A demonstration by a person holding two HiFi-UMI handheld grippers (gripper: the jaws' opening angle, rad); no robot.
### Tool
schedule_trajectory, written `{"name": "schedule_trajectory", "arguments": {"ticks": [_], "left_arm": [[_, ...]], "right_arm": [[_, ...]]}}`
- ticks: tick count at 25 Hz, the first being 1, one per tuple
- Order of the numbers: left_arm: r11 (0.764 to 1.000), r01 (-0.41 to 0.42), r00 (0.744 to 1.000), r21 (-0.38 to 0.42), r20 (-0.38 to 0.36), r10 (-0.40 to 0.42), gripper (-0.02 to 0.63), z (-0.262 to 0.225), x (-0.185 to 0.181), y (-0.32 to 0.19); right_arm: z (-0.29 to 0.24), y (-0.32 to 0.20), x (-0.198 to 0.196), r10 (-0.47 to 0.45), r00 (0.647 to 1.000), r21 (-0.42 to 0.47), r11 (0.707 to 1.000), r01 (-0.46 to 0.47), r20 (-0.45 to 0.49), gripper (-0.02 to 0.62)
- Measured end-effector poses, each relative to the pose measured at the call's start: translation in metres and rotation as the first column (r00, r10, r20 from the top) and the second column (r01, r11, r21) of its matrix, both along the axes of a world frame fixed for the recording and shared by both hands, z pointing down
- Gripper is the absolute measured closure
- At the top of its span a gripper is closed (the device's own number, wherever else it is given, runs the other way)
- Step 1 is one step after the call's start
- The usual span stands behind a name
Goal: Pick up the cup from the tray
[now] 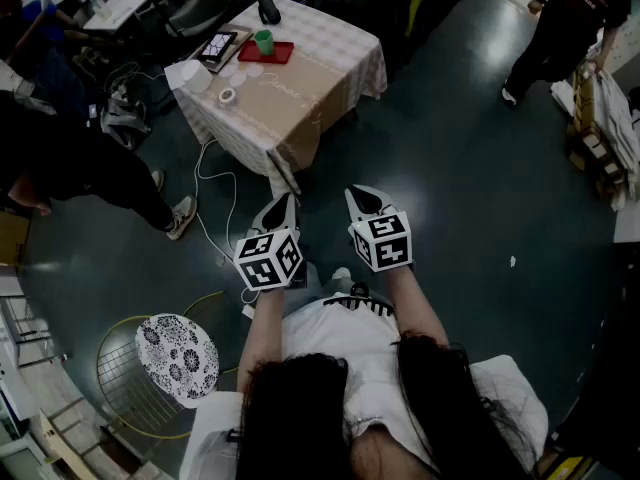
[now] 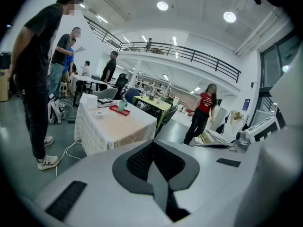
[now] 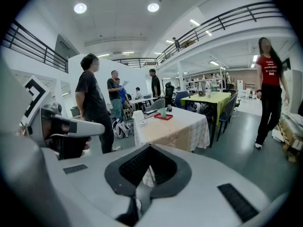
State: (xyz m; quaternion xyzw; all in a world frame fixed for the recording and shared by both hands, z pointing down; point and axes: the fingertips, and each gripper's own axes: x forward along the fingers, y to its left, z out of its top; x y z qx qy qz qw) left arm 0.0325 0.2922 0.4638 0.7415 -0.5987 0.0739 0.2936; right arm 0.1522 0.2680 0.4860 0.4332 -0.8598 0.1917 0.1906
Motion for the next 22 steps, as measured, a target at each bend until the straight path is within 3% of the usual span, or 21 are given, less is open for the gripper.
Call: {"name": "schedule_trajectory", "arguments": {"ticks": [13, 19, 22], "left_arm": [[1.0, 0.005, 1.0, 0.009, 0.01, -0.005, 0.601, -0.006, 0.008, -0.001], [1.0, 0.002, 1.0, 0.012, 0.014, -0.002, 0.601, -0.005, 0.008, -0.009], [1.0, 0.004, 1.0, 0.007, 0.013, -0.004, 0.601, -0.004, 0.006, -0.014]], "right_arm": [[-0.003, -0.001, 0.006, -0.01, 1.0, 0.006, 1.0, 0.01, -0.008, 0.584], [-0.007, -0.012, 0.006, -0.01, 0.998, 0.026, 1.0, 0.008, 0.058, 0.577], [-0.012, -0.019, 0.004, -0.014, 0.996, 0.023, 1.0, 0.012, 0.09, 0.505]]}}
